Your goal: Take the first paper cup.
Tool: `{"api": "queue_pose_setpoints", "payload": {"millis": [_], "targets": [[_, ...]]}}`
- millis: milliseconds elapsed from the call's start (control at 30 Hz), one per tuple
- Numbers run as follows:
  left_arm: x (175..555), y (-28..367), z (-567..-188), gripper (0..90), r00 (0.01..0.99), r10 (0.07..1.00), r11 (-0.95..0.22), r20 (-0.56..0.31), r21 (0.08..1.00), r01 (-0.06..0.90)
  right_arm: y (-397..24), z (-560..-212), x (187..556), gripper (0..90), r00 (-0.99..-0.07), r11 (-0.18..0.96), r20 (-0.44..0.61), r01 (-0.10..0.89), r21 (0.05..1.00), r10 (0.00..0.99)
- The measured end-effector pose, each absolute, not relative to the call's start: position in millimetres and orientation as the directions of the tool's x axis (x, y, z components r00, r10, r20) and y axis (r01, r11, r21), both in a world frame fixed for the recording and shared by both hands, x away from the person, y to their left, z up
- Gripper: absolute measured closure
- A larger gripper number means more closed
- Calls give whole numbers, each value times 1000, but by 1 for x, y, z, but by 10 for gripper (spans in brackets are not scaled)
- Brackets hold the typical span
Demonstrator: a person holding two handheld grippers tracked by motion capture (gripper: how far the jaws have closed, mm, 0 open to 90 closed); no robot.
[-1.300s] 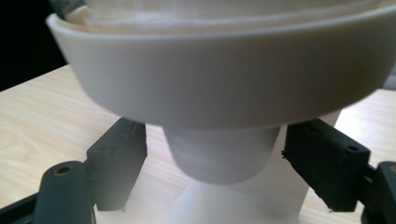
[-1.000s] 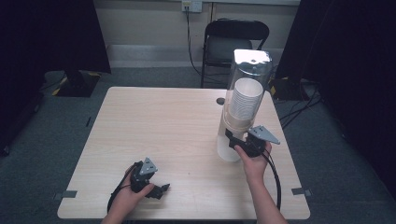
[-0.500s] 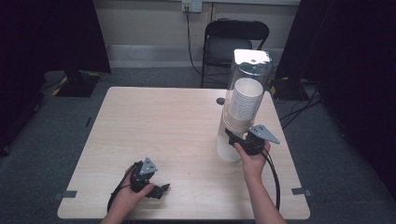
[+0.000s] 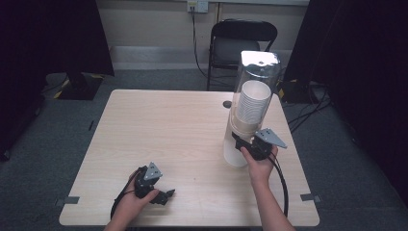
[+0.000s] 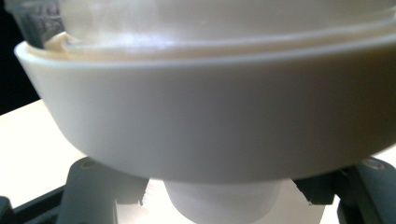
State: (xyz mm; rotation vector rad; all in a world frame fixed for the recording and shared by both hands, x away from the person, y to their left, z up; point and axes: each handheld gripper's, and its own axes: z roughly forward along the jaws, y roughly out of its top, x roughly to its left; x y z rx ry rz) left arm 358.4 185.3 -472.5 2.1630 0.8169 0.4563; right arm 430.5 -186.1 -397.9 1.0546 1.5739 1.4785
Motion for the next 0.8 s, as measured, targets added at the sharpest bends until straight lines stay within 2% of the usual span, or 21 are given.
{"api": "queue_pose_setpoints", "payload": {"millis": [333, 700, 767, 800], "targets": [[358, 185, -473, 0, 731, 680, -502, 58, 763, 406, -183, -401, 427, 334, -368, 23, 4, 69, 997, 930], [358, 185, -473, 0, 732, 679, -503, 59, 763, 405, -183, -402, 427, 344, -373, 57, -32, 55, 997, 927], [358, 185, -473, 0, 731, 680, -503, 59, 763, 406, -184, -403, 427, 351, -368, 85, -52, 75, 994, 928], [359, 186, -472, 0, 733, 677, -507, 65, 762, 402, -184, -407, 429, 352, -356, 130, -79, 119, 984, 931]]}}
